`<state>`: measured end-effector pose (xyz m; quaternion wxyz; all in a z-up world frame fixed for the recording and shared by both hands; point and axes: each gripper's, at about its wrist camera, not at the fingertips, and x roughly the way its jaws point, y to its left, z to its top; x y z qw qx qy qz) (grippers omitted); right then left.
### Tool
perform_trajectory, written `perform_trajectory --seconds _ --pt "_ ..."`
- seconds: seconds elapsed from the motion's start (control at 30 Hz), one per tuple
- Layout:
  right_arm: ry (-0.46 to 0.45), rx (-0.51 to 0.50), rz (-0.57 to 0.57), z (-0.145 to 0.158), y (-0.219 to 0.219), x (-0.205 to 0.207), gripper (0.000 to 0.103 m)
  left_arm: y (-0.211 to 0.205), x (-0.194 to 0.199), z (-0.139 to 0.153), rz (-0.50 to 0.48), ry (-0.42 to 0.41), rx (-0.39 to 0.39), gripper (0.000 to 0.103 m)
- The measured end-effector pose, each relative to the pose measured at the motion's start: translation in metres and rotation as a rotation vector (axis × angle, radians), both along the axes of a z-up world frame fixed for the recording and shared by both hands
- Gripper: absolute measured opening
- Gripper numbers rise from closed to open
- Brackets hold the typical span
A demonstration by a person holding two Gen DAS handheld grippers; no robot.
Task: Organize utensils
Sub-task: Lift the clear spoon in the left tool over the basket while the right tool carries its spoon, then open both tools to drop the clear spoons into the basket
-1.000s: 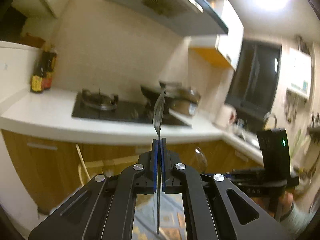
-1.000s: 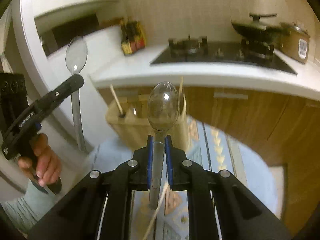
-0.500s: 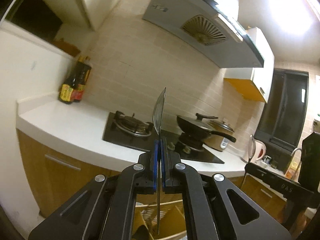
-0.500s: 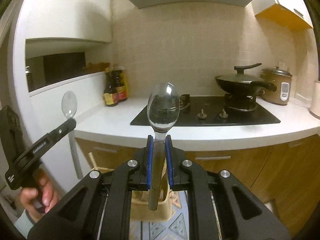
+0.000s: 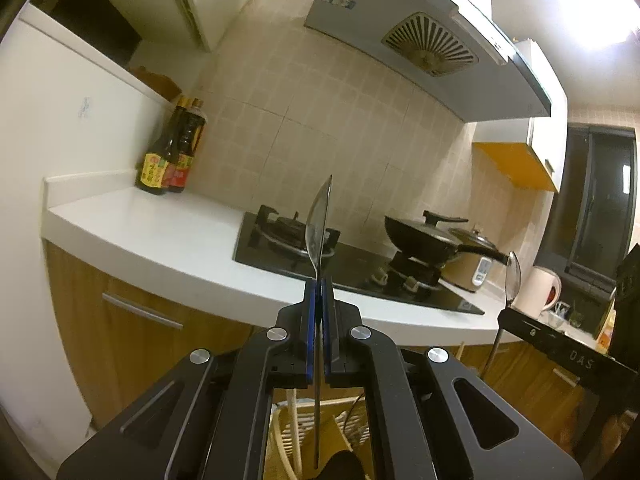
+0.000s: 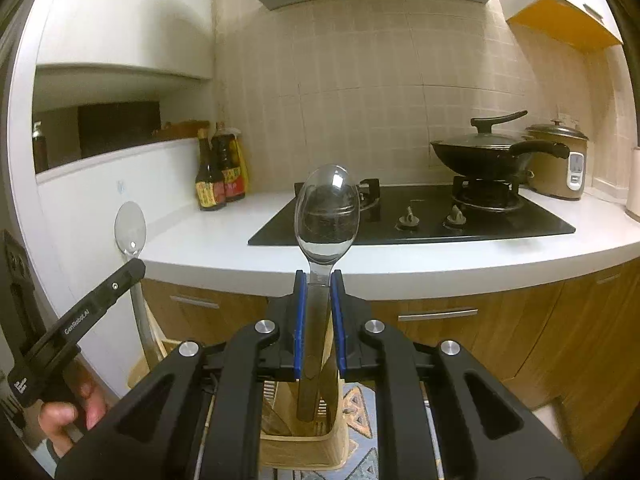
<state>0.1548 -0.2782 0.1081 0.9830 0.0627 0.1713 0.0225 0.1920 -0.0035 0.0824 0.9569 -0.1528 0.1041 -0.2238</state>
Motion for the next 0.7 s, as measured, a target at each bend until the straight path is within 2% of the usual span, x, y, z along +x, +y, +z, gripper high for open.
perform_trajectory --seconds 0.43,0.53,0.63,0.7 --pt "0.020 0.017 0.016 -0.016 -0.003 -0.005 0.011 0.001 -0.008 -0.016 -0.028 -0.016 0.042 0.001" --pt "0.052 0.041 0.037 -0.018 -0.007 -0.005 0.012 0.005 -0.011 -0.016 -0.044 -0.005 0.052 0.014" --pt "0.070 0.077 0.051 -0.019 -0.012 -0.010 0.023 0.017 -0.016 -0.014 -0.063 0.020 0.029 0.027" --pt "0.073 0.097 0.057 -0.019 -0.016 -0.018 0.025 0.023 -0.019 -0.013 -0.069 0.030 0.017 0.028"
